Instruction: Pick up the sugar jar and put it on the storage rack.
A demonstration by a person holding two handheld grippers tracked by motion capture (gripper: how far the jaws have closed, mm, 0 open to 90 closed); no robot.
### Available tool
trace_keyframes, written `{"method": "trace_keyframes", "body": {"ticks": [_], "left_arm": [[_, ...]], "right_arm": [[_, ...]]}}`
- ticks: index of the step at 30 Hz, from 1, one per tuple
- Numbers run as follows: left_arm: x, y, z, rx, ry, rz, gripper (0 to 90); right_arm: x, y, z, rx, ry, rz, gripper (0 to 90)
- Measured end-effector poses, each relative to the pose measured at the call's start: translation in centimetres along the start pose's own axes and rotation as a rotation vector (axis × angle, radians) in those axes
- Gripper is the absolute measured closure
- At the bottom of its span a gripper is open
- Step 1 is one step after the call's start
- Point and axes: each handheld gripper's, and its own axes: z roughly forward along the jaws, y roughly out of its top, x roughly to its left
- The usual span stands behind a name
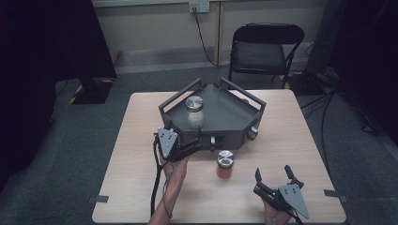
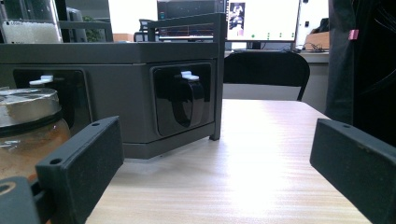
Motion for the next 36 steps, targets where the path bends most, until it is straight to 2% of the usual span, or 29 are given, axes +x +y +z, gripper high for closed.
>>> {"method": "trace_keyframes", "body": {"ticks": [3, 5, 8, 10, 11, 12, 21, 26, 29, 34, 36], "left_arm": [[-0.2, -0.3, -0.4, 0.003, 0.007, 0.015, 0.1], [-0.2, -0.8, -0.9, -0.008, 0.008, 0.006, 0.1], [-0.3, -1.4, -1.6, -0.015, 0.020, 0.018, 0.1], [-0.3, -1.9, -2.2, -0.014, 0.020, 0.001, 0.1], [-0.3, -2.0, -2.3, -0.014, 0.017, 0.005, 0.1], [-0.5, -2.3, -2.7, -0.018, 0.031, 0.011, 0.1], [-0.5, -4.2, -4.9, -0.043, 0.068, 0.021, 0.1], [-0.3, -5.4, -5.7, -0.044, 0.095, 0.001, 0.2], [-0.4, -6.1, -6.1, -0.034, 0.117, 0.023, 0.1], [-0.7, -7.1, -6.7, -0.011, 0.121, 0.071, 0.1], [-0.7, -7.5, -7.0, -0.009, 0.125, 0.063, 0.1]], "right_arm": [[0.0, 0.0, 0.0, 0.000, 0.000, 0.000, 1.9], [0.0, 0.0, 0.0, 0.000, 0.000, 0.000, 1.9], [0.0, 0.0, 0.0, 0.000, 0.000, 0.000, 1.9], [0.0, 0.0, 0.0, 0.000, 0.000, 0.000, 1.9], [0.0, 0.0, 0.0, 0.000, 0.000, 0.000, 1.9], [0.0, 0.0, 0.0, 0.000, 0.000, 0.000, 1.9], [0.0, 0.0, 0.0, 0.000, 0.000, 0.000, 1.9], [0.0, 0.0, 0.0, 0.000, 0.000, 0.000, 1.9], [0.0, 0.0, 0.0, 0.000, 0.000, 0.000, 1.9], [0.0, 0.0, 0.0, 0.000, 0.000, 0.000, 1.9], [0.0, 0.0, 0.0, 0.000, 0.000, 0.000, 1.9]]}}
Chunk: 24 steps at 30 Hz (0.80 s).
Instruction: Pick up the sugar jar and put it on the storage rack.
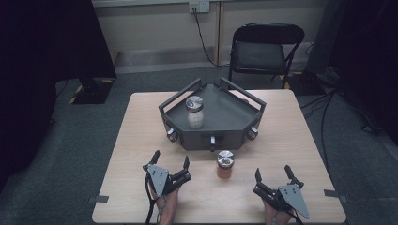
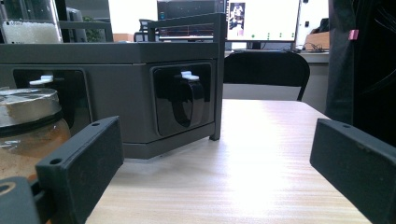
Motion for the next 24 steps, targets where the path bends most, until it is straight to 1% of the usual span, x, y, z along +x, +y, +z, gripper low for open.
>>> {"method": "trace_keyframes", "body": {"ticks": [2, 5, 8, 11, 13, 17, 18, 19, 20, 23, 24], "left_arm": [[0.0, -0.4, -0.2, 0.000, 0.001, -0.006, 0.1], [-0.3, -1.0, -0.4, -0.004, 0.008, 0.002, 0.1], [-0.3, -1.4, -0.5, -0.007, 0.002, -0.005, 0.1], [-0.1, -1.6, -0.6, -0.003, -0.013, -0.014, 0.1], [-0.2, -2.0, -0.6, -0.008, -0.006, -0.006, 0.1], [0.0, -2.4, -0.6, 0.001, -0.001, -0.027, 0.1], [0.0, -2.4, -0.6, 0.008, -0.003, -0.026, 0.1], [-0.1, -2.5, -0.5, 0.010, 0.004, -0.012, 0.1], [-0.2, -2.5, -0.5, 0.010, 0.011, -0.011, 0.1], [-0.2, -2.6, -0.5, 0.004, 0.013, -0.007, 0.1], [-0.3, -2.6, -0.5, 0.007, 0.019, 0.007, 0.1]], "right_arm": [[0.0, 0.0, 0.0, 0.000, 0.000, 0.000, 1.9], [0.0, 0.0, 0.0, 0.000, 0.000, 0.000, 1.9], [0.0, 0.0, 0.0, 0.000, 0.000, 0.000, 1.9], [0.0, 0.0, 0.0, 0.000, 0.001, 0.000, 1.9], [0.0, 0.0, 0.0, 0.000, 0.001, 0.000, 1.9], [0.0, 0.0, 0.0, 0.000, 0.001, 0.000, 1.9], [0.0, 0.0, 0.0, 0.000, 0.001, 0.000, 1.9], [0.0, 0.0, 0.0, 0.000, 0.001, 0.000, 1.9], [0.0, 0.0, 0.0, 0.000, 0.001, 0.000, 1.9], [0.0, 0.0, 0.0, 0.000, 0.002, 0.000, 1.9], [0.0, 0.0, 0.0, 0.000, 0.002, 0.000, 1.9]]}}
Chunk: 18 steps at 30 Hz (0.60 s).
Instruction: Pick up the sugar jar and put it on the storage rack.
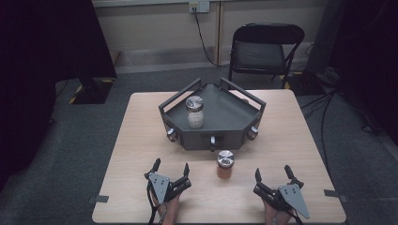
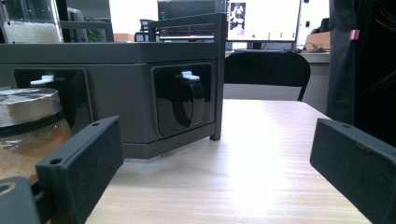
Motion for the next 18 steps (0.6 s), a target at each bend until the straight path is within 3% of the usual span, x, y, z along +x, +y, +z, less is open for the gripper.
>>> {"method": "trace_keyframes", "body": {"ticks": [6, 18], "left_arm": [[-0.36, 0.13, 0.06, 0.008, 0.022, 0.005, 0.4], [-0.38, 0.12, 0.06, 0.008, 0.022, 0.005, 0.4]], "right_arm": [[0.00, -0.01, 0.00, 0.000, 0.000, 0.000, 1.9], [0.06, 0.00, 0.00, 0.000, -0.004, 0.000, 1.9]]}}
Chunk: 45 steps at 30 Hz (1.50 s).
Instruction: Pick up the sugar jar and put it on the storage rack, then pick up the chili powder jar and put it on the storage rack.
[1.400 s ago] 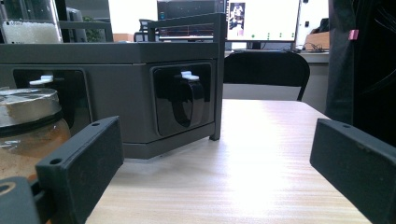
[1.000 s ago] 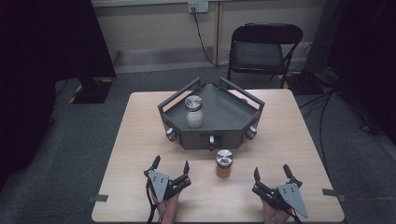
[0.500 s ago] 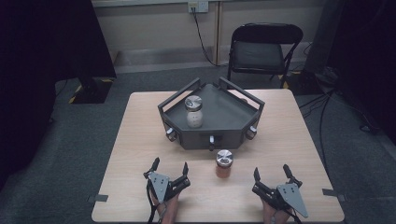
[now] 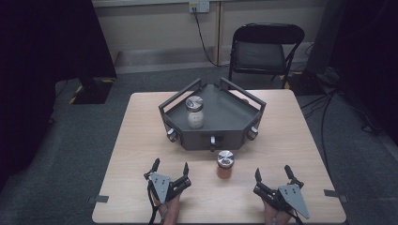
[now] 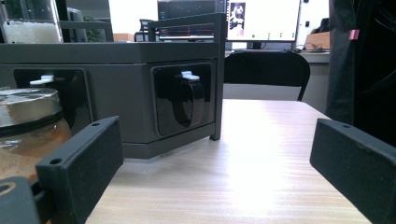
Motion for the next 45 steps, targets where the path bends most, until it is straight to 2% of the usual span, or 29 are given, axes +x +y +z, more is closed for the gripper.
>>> {"method": "trace_keyframes", "body": {"ticks": [27, 32, 36, 45], "left_arm": [[0.0, 0.0, 0.0, 0.000, 0.000, 0.000, 0.5], [0.0, 0.0, 0.0, 0.001, 0.000, 0.000, 0.5], [0.0, 0.0, 0.0, 0.001, 0.002, 0.000, 0.4], [0.0, 0.0, 0.0, 0.001, 0.005, 0.000, 0.4]], "right_arm": [[0.0, 0.0, 0.0, -0.003, 0.000, 0.000, 1.5], [-0.4, 0.1, 0.3, -0.031, 0.048, 0.003, 0.1], [-0.5, 1.5, 0.9, -0.059, 0.098, 0.031, 0.0], [0.9, 3.8, 2.8, -0.068, 0.217, 0.026, 0.0]]}}
